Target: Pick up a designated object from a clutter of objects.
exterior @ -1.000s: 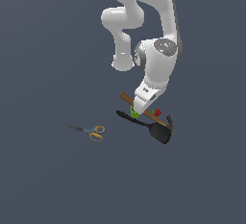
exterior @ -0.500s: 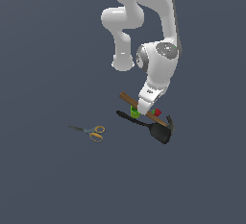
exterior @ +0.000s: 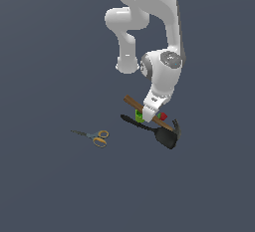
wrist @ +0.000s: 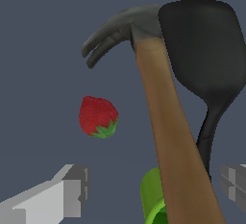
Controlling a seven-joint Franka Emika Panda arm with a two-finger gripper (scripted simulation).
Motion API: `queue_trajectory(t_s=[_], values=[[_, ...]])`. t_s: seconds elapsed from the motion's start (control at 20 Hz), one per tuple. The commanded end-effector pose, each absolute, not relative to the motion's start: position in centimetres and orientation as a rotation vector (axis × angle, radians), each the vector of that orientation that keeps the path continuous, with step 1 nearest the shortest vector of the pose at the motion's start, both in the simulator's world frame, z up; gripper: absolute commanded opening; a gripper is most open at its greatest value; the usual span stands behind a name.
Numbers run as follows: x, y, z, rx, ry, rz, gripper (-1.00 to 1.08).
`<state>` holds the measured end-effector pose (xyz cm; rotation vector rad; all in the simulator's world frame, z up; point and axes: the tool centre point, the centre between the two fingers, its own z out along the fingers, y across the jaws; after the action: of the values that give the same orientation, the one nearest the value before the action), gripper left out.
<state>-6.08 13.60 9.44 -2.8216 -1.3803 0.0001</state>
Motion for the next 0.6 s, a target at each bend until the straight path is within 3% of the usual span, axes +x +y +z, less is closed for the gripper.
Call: queue_trajectory(t_s=[0.0, 0.35, 0.4, 0.55], values=[[-6.1, 13.6, 8.3, -2.82, -1.383, 0.0, 1.0], [-6.1, 13.6, 7.0, -2.82, -1.385, 0.0, 1.0], [-6.1, 13.6, 7.0, -2.82, -1.385, 0.0, -1.0], [-6.1, 13.6, 7.0, -2.82, -1.385, 0.0, -1.0]])
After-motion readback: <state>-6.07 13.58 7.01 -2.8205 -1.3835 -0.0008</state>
